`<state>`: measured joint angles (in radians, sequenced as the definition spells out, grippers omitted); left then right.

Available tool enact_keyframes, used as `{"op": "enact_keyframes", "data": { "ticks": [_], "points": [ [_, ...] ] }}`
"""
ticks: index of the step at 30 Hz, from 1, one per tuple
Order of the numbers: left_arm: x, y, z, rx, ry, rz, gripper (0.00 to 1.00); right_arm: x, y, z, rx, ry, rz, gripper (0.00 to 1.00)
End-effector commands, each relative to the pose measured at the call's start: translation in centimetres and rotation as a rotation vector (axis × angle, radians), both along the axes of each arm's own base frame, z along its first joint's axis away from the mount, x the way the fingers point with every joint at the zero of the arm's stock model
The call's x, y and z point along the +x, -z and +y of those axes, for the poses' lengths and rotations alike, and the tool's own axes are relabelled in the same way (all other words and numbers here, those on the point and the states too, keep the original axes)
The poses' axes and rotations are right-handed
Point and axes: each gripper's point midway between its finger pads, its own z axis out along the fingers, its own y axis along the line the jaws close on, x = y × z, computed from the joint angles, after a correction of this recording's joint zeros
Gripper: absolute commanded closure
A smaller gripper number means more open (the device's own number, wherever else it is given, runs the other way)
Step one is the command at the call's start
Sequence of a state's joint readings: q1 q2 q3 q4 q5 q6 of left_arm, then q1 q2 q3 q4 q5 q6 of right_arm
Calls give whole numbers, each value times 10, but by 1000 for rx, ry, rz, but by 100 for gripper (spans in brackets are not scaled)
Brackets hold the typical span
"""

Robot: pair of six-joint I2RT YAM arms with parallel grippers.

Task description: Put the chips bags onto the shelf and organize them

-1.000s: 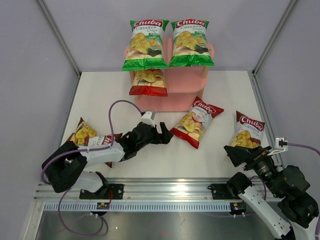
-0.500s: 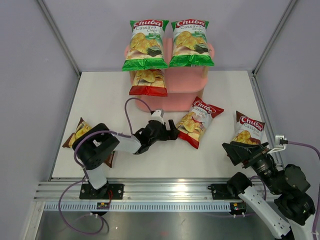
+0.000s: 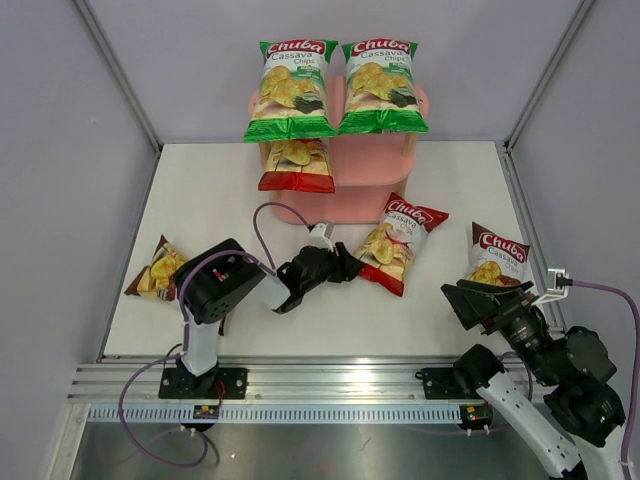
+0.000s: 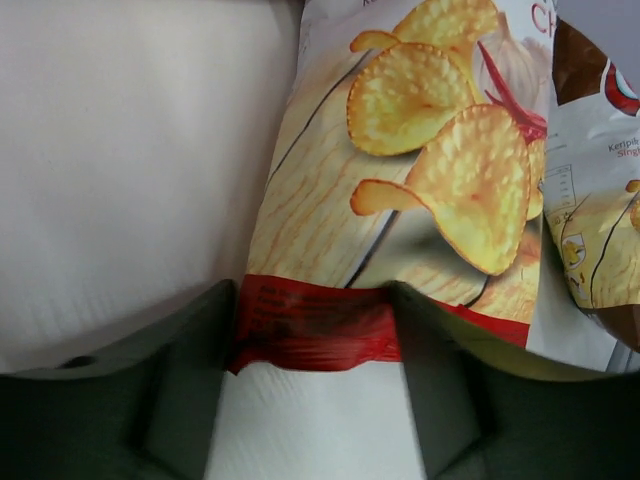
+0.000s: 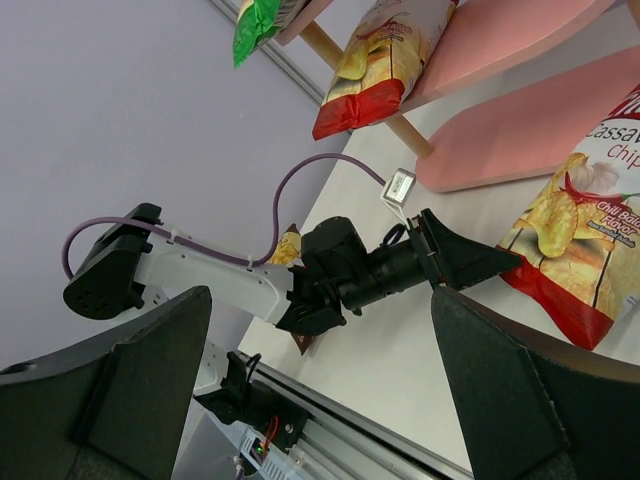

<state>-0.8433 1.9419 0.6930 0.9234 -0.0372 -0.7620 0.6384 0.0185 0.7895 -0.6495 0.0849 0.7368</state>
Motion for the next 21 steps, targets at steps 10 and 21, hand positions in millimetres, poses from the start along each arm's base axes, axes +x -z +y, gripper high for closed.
{"op": "enact_keyframes", "data": {
  "ticks": [10,21],
  "points": [
    [-32,-35,1,-89,38,-99,88,3,8,3,-15,-4,13,1],
    [-91,-108,32,-322,-55,-92,100,32,78,42,54,-41,353,0]
  ]
}}
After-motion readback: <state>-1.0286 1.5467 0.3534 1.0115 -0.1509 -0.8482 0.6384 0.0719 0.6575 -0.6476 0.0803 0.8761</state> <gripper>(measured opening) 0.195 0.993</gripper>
